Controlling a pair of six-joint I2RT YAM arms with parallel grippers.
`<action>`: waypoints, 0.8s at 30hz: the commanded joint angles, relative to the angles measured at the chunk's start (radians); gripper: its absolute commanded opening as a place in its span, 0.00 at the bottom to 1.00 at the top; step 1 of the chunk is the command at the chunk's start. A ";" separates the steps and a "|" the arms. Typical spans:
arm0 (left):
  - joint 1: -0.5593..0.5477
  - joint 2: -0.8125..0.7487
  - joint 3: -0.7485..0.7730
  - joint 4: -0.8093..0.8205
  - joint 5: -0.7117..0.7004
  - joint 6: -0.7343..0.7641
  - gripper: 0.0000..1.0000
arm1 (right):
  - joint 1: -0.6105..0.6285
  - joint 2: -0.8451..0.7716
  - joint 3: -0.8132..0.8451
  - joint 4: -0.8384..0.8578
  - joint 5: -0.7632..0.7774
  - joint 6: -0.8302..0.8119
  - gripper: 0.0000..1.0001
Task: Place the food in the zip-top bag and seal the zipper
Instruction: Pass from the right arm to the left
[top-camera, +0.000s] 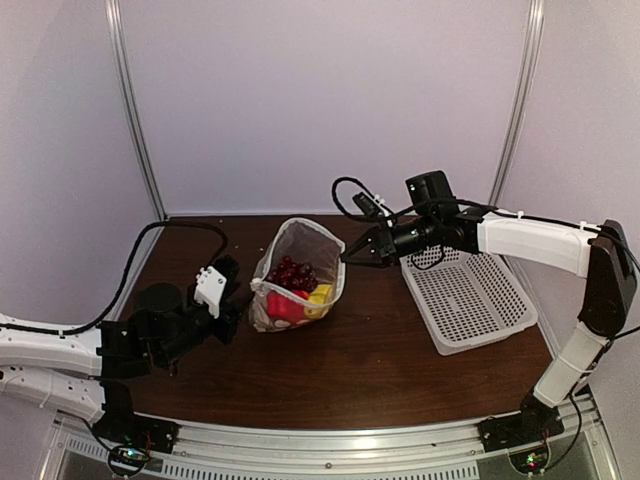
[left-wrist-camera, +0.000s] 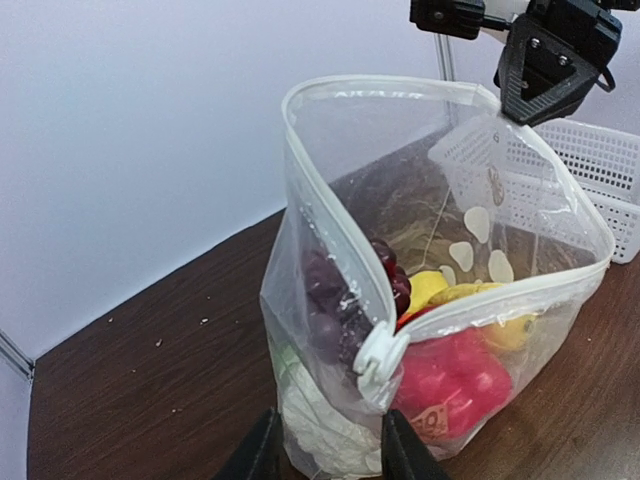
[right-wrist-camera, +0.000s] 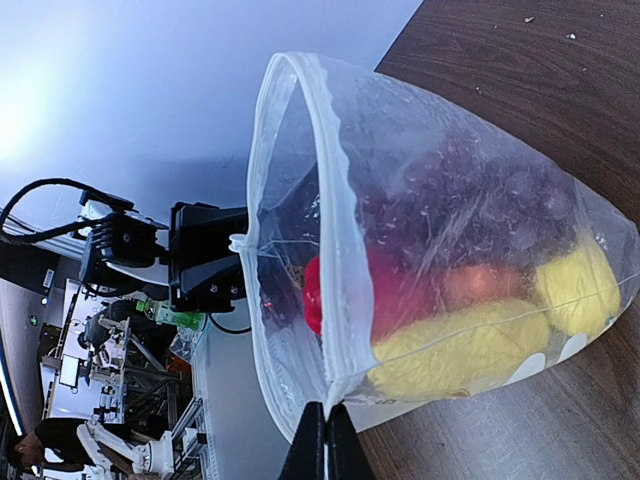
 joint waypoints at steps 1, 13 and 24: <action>0.044 0.031 -0.012 0.145 0.123 0.020 0.34 | -0.002 -0.033 -0.007 0.031 -0.024 -0.007 0.00; 0.064 0.186 0.070 0.179 0.221 0.091 0.15 | -0.007 -0.038 -0.012 0.029 -0.026 -0.013 0.00; 0.066 0.027 0.192 -0.047 0.311 0.100 0.00 | -0.158 -0.097 0.010 -0.083 0.003 -0.022 0.00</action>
